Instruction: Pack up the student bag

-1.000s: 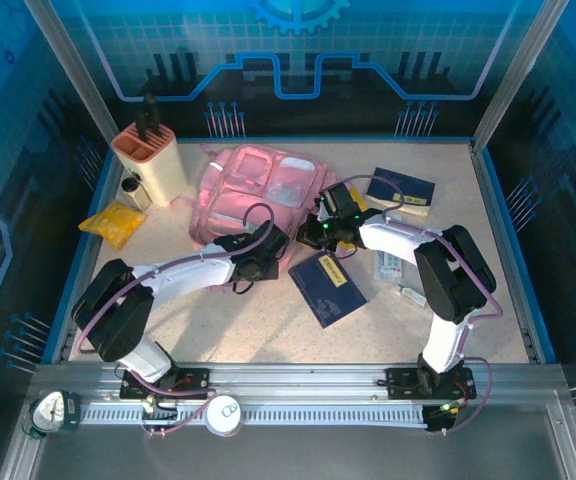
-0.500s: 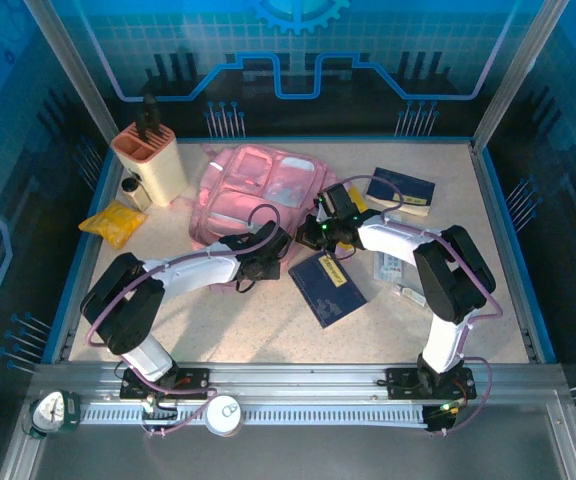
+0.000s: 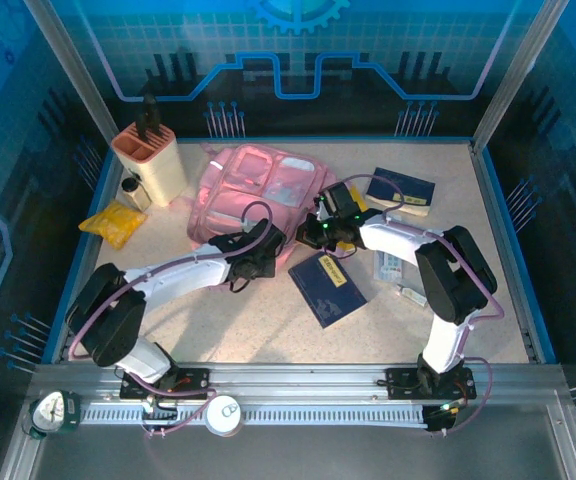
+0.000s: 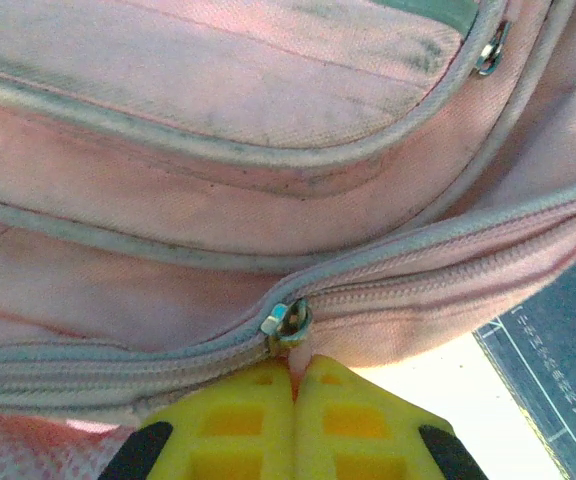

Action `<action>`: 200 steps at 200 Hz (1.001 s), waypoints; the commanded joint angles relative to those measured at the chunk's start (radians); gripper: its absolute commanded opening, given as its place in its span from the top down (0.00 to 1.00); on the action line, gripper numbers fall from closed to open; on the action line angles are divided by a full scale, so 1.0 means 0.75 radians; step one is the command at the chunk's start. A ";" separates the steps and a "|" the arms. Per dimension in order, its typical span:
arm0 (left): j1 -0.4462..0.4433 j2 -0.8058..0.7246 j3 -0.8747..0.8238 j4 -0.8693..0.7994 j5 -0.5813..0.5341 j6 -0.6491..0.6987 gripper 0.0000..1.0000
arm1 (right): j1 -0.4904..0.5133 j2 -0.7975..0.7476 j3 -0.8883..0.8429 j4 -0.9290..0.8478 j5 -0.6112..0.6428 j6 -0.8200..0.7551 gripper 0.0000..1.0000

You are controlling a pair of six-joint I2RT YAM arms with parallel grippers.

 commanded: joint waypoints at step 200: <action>-0.022 -0.108 0.015 -0.112 0.114 -0.145 1.00 | 0.095 -0.125 -0.120 0.100 -0.034 0.364 0.25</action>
